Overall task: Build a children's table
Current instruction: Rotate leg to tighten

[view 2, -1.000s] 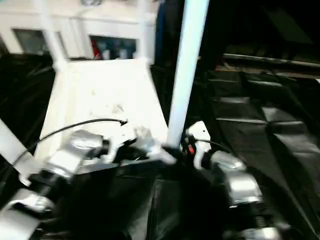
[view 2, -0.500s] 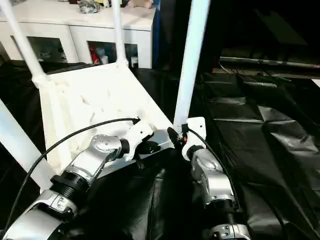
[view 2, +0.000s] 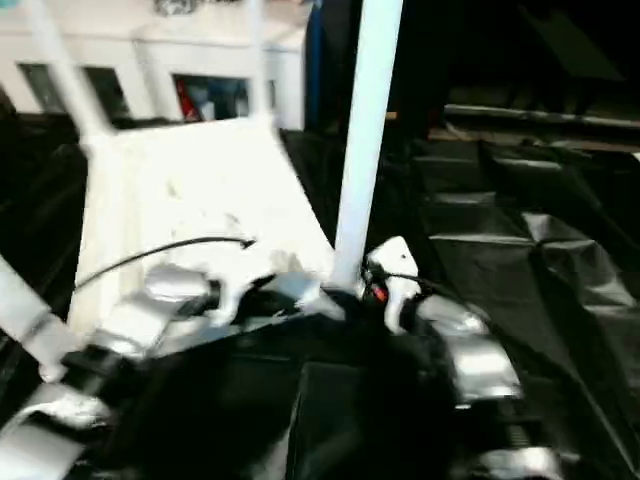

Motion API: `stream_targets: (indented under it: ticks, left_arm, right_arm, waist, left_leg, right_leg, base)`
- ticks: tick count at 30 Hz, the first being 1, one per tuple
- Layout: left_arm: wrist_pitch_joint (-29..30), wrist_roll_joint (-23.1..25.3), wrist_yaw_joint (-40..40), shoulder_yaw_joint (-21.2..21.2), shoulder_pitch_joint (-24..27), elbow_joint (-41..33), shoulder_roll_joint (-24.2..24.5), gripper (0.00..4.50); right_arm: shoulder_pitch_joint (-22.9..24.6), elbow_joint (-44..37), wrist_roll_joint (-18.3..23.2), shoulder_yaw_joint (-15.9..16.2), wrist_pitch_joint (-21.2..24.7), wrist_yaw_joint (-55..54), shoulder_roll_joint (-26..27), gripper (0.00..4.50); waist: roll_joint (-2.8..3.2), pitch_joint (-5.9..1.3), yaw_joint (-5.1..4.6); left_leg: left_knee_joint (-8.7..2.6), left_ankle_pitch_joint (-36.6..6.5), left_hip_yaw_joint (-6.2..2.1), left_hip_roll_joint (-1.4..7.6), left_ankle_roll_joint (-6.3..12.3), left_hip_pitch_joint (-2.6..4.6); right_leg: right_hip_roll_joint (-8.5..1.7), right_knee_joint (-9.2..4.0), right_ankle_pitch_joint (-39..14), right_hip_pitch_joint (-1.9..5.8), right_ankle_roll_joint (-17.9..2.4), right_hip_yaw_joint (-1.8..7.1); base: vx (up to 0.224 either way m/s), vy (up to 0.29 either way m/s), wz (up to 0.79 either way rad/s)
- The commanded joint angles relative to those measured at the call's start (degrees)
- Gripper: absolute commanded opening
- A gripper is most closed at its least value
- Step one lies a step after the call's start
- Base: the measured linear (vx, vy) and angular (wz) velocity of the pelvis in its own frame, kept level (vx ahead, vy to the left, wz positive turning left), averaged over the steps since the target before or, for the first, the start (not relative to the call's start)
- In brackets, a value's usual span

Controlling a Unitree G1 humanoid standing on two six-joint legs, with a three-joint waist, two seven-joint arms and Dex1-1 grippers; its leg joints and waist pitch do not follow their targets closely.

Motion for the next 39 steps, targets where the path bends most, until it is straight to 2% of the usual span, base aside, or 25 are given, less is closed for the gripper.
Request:
stream_targets:
  ticks: [1, 3, 5, 9, 10, 11, 12, 17, 19, 21, 23, 24, 25, 26, 27, 28, 29, 30, 31, 32, 33, 35, 38, 39]
  left_arm:
    - [2.67, -1.50, -6.67, -3.82, 2.12, -0.21, 0.84, 0.00]
    - [3.47, -1.90, -8.18, -3.81, 2.09, -0.65, 1.92, 0.00]
    - [3.45, -2.05, -8.81, -3.53, 1.90, -0.39, 2.54, 0.00]
    - [3.30, -2.08, -9.41, -3.08, 1.61, 0.05, 2.97, 0.00]
    - [3.45, -2.27, -9.61, -3.05, 1.55, 0.01, 3.19, 0.00]
    - [3.70, -2.43, -9.73, -3.10, 1.64, -0.34, 3.38, 0.00]
    - [3.74, -2.49, -9.69, -3.08, 1.67, -0.46, 3.43, 0.00]
    - [3.39, -2.64, -8.14, -2.66, 1.91, -0.76, 3.08, 0.00]
    - [2.34, -1.97, -5.23, -2.07, 1.76, 0.21, 1.98, 0.00]
    - [1.80, -1.48, -2.53, -1.58, 1.58, 1.08, 0.86, 0.00]
    - [1.65, -1.04, -0.65, -1.40, 1.48, 1.55, 0.04, 0.00]
    - [1.57, -0.61, 1.42, -1.31, 1.43, 2.05, -1.04, 0.00]
    - [1.56, -0.59, 1.55, -1.30, 1.43, 2.08, -1.11, 0.00]
    - [1.53, -0.03, 4.35, -1.17, 1.26, 2.76, -2.70, 0.00]
    - [1.53, -0.03, 4.35, -1.17, 1.26, 2.76, -2.70, 0.00]
    - [1.86, 1.01, 8.13, -1.25, 0.92, 3.75, -4.76, 0.00]
    - [2.01, 1.35, 9.31, -1.31, 0.80, 4.07, -5.43, 0.00]
    - [2.02, 1.62, 10.31, -1.39, 0.72, 4.34, -6.08, 0.00]
    - [2.00, 1.74, 10.83, -1.44, 0.69, 4.50, -6.45, 0.00]
    - [2.50, 2.06, 12.76, -1.55, 0.55, 4.83, -7.90, 0.00]
    - [2.94, 2.46, 14.73, -1.68, 0.44, 5.08, -9.29, 0.00]
    - [3.75, 3.17, 17.42, -1.96, 0.43, 5.17, -11.55, 0.00]
    - [4.42, 3.68, 18.84, -2.42, 0.78, 4.63, -13.52, 0.00]
    - [4.31, 3.79, 18.95, -2.63, 0.85, 4.57, -13.87, 0.00]
  right_arm:
    - [-0.03, -2.12, 0.94, 1.72, 0.45, 5.17, -1.66, 3.36]
    - [0.01, -2.74, 1.20, 2.19, 0.80, 7.54, -3.08, 3.36]
    - [-0.02, -3.10, 1.15, 2.89, 1.22, 9.53, -4.20, 3.36]
    - [0.01, -3.12, 1.25, 3.84, 1.41, 11.85, -5.06, 3.36]
    - [0.00, -3.00, 1.43, 4.13, 1.49, 12.32, -5.19, 3.22]
    - [0.00, -3.07, 1.62, 4.24, 1.60, 12.52, -5.21, 3.13]
    - [0.02, -3.15, 1.79, 4.24, 1.72, 12.59, -5.15, 3.13]
    - [0.93, -4.29, 2.96, 4.15, 2.80, 13.01, -4.42, 2.74]
    - [2.05, -4.76, 3.61, 3.16, 3.32, 10.78, -2.88, 2.61]
    - [3.09, -4.69, 3.59, 2.31, 3.30, 7.25, -0.89, 2.56]
    - [3.61, -4.18, 3.00, 2.13, 3.08, 4.28, 0.49, 2.55]
    - [4.14, -3.30, 1.87, 2.00, 1.88, 0.55, 2.31, 2.54]
    - [4.15, -3.25, 1.81, 1.99, 1.87, 0.33, 2.41, 2.53]
    - [4.32, -2.01, 0.24, 1.70, 1.68, -5.02, 4.86, 2.51]
    - [4.32, -2.01, 0.24, 1.70, 1.68, -5.02, 4.86, 2.51]
    - [4.05, 0.12, -1.83, 1.15, 0.94, -11.70, 7.84, 2.51]
    - [3.89, 0.91, -2.50, 0.92, 0.54, -13.91, 8.79, 2.50]
    - [3.67, 1.69, -3.09, 0.41, 0.46, -16.24, 9.85, 2.50]
    - [3.55, 2.11, -3.44, 0.06, 0.50, -17.62, 10.48, 2.50]
    - [2.69, 3.73, -3.86, -1.18, 0.97, -22.03, 12.49, 2.49]
    - [1.76, 5.36, -4.11, -2.47, 1.65, -26.45, 14.41, 2.49]
    - [0.36, 7.46, -4.39, -3.70, 2.24, -32.05, 17.03, 2.49]
    - [-0.84, 8.65, -5.70, -2.83, 1.47, -34.15, 18.74, 2.49]
    - [-1.15, 8.90, -6.26, -2.18, 0.81, -33.73, 19.00, 2.49]
  waist:
    - [-0.30, -1.76, 0.18]
    - [-0.25, -1.74, 0.35]
    - [-0.24, -1.76, 0.38]
    - [-0.46, -1.56, 0.43]
    - [-0.50, -1.50, 0.45]
    - [-0.88, -1.50, 0.45]
    - [-0.65, -1.51, 0.58]
    - [-0.74, -1.67, 0.74]
    - [-0.75, -1.67, 0.87]
    - [-0.78, -1.55, 1.17]
    - [-0.79, -1.20, 1.14]
    - [-0.46, -1.06, 1.03]
    - [-0.57, -0.96, 0.94]
    - [-0.69, -0.87, 0.82]
    - [-0.71, -0.68, 0.67]
    - [-0.77, -0.72, 0.48]
    - [-0.64, -0.76, 0.10]
    - [-0.67, -0.68, -0.24]
    - [-0.71, -0.72, -0.43]
    - [-0.47, -0.75, -0.49]
    - [-0.48, -0.62, -0.75]
    - [-0.52, -0.75, -1.10]
    - [-0.54, -0.72, -1.37]
    - [-0.72, -0.82, -1.49]
  left_leg:
    - [-2.89, -7.86, 0.40, 1.18, 5.03, 0.01]
    - [-2.62, -5.43, 0.43, 1.07, 6.12, -0.05]
    - [-2.55, -5.37, 0.47, 1.05, 6.48, 0.09]
    - [-2.56, -7.21, 0.60, 1.02, 6.38, 0.09]
    - [-2.60, -7.95, 0.62, 1.08, 5.90, 0.09]
    - [-2.58, -8.02, 0.65, 1.08, 5.86, 0.02]
    - [-2.62, -7.70, 0.59, 1.11, 5.64, 0.11]
    - [-2.30, -4.98, 0.67, 1.02, 6.29, 0.12]
    - [-2.20, -4.45, 0.69, 0.98, 6.64, 0.11]
    - [-2.29, -5.17, 0.74, 1.05, 6.54, 0.22]
    - [-2.78, -8.96, 0.63, 1.10, 4.55, 0.28]
    - [-2.98, -11.02, 0.53, 1.07, 3.32, 0.30]
    - [-3.11, -11.96, 0.57, 1.14, 2.76, 0.34]
    - [-3.30, -13.66, 0.45, 1.04, 1.73, 0.33]
    - [-3.53, -14.60, 0.36, 1.01, 1.26, 0.18]
    - [-3.62, -15.61, 0.18, 0.89, 0.51, 0.19]
    - [-3.61, -16.12, 0.23, 0.90, -0.21, 0.39]
    - [-3.77, -17.49, -0.04, 0.84, -0.62, 0.34]
    - [-3.82, -17.80, -0.12, 0.83, -0.68, 0.25]
    - [-3.87, -18.09, -0.16, 0.83, -0.49, 0.24]
    - [-3.85, -19.05, -0.03, 0.78, -0.69, 0.37]
    - [-3.96, -19.65, -0.27, 0.68, -1.18, 0.29]
    - [-3.92, -20.21, -0.21, 0.66, -0.86, 0.31]
    - [-3.93, -20.40, -0.25, 0.66, -0.57, 0.09]
  right_leg:
    - [-1.84, -3.60, -1.34, 1.96, -14.59, 1.58]
    - [-1.57, -2.87, 4.85, 2.19, -16.41, 1.46]
    - [-1.63, -2.80, 5.94, 2.25, -16.99, 1.41]
    - [-1.93, -3.05, 3.04, 2.33, -17.02, 1.51]
    - [-2.01, -3.14, 1.40, 2.34, -16.74, 1.58]
    - [-2.02, -3.18, 0.96, 2.38, -16.59, 1.60]
    - [-2.05, -3.12, 0.47, 2.37, -16.42, 1.61]
    - [-1.90, -2.72, 4.33, 2.46, -16.95, 1.60]
    - [-1.92, -2.67, 4.90, 2.46, -16.88, 1.63]
    - [-1.97, -2.83, 3.54, 2.35, -16.59, 1.66]
    - [-2.06, -3.45, -3.38, 2.16, -15.31, 1.65]
    - [-2.15, -3.76, -7.17, 2.12, -14.29, 1.72]
    - [-2.15, -4.05, -8.96, 1.98, -13.67, 1.77]
    - [-2.11, -4.32, -12.59, 1.88, -12.48, 1.78]
    - [-2.07, -4.51, -14.89, 1.81, -11.68, 1.75]
    - [-2.16, -4.82, -18.05, 1.78, -10.27, 1.77]
    - [-2.18, -5.04, -19.15, 1.31, -9.64, 1.92]
    - [-2.15, -5.18, -21.06, 1.29, -9.01, 1.84]
    - [-2.09, -5.21, -21.39, 1.32, -8.74, 1.80]
    - [-2.01, -5.27, -21.08, 1.31, -8.42, 1.83]
    - [-1.96, -5.44, -21.62, 0.81, -8.42, 1.99]
    - [-1.99, -5.53, -22.97, 0.94, -7.81, 1.88]
    - [-1.81, -5.64, -21.61, 0.71, -7.77, 1.97]
    - [-1.80, -5.61, -21.22, 0.84, -7.62, 1.97]
  base:
    - [0.000, 0.000, 0.00]
    - [0.000, 0.000, 0.00]
    - [0.000, 0.000, 0.00]
    - [0.000, 0.000, 0.00]
    - [0.000, 0.000, 0.00]
    - [0.000, 0.000, 0.00]
    - [0.000, 0.000, 0.00]
    - [0.000, 0.000, 0.00]
    - [0.000, 0.000, 0.00]
    - [0.000, 0.000, 0.00]
    - [0.000, 0.000, 0.00]
    - [0.000, 0.000, 0.00]
    - [0.000, 0.000, 0.00]
    - [0.000, 0.000, 0.00]
    - [0.000, 0.000, 0.00]
    - [0.000, 0.000, 0.00]
    - [0.000, 0.000, 0.00]
    - [0.000, 0.000, 0.00]
    - [0.000, 0.000, 0.00]
    - [0.000, 0.000, 0.00]
    - [0.000, 0.000, 0.00]
    - [0.000, 0.000, 0.00]
    - [0.000, 0.000, 0.00]
    - [0.000, 0.000, 0.00]
